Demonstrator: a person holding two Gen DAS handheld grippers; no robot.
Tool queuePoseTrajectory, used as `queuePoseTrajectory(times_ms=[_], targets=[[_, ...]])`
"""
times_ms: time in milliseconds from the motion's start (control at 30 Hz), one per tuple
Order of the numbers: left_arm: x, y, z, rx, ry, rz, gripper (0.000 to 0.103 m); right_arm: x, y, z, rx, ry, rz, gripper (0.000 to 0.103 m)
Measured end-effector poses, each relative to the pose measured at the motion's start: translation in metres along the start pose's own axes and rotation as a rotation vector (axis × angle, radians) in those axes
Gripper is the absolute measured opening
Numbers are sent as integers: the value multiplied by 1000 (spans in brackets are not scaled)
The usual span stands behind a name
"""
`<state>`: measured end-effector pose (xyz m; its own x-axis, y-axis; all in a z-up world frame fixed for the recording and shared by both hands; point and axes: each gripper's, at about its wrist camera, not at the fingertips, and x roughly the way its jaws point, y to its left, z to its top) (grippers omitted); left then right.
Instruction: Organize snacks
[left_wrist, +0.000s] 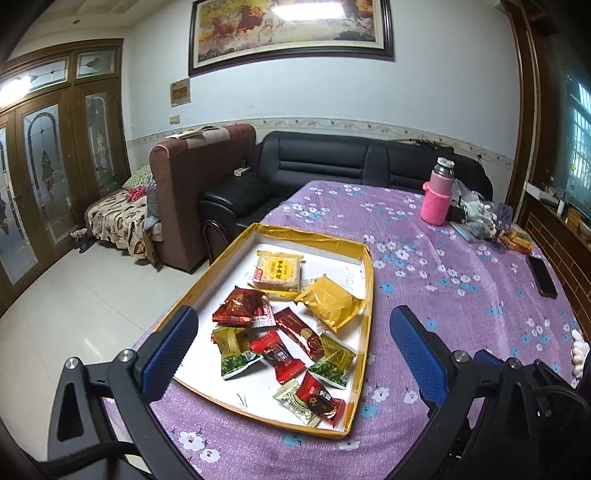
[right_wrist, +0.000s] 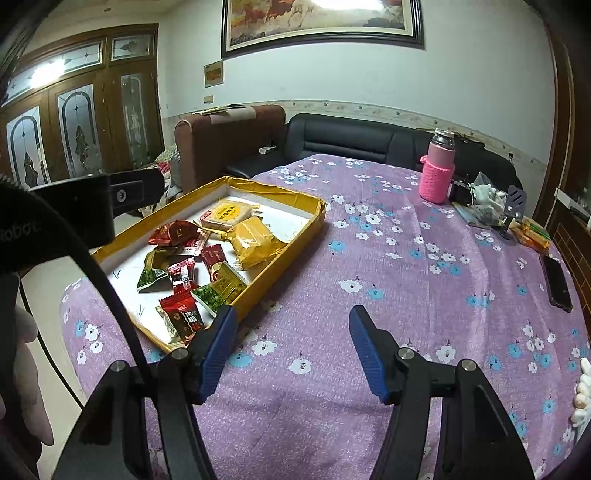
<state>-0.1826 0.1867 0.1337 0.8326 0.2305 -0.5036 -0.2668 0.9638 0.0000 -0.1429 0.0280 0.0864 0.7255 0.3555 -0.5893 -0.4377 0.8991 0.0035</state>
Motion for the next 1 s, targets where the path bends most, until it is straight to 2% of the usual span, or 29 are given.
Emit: queuePoseTrajectory(times_ms=[200,333,433,567,767,967,1000], targets=[[-23,14,5,-114,-116,20,103,-5,-2,0,13,-27,9,63],[-26,31,9,-216,-122,-44,103,-10,-2,1,17,-49,17,63],[-22,44,10,-262,-118,-12,103,-11,0,1,8,-55,23,63],[-30,48,10,-244,-169,71,103,-12,4,0,-15,-64,28,63],[-36,54,7,-234,-201,-3,103,-13,9,-1,-35,-82,39,63],[-26,51,6,-180,-163,56,103,-13,15,-3,-63,-93,45,63],[-25,52,6,-192,-164,48,103,-13,16,-3,-67,-93,47,63]])
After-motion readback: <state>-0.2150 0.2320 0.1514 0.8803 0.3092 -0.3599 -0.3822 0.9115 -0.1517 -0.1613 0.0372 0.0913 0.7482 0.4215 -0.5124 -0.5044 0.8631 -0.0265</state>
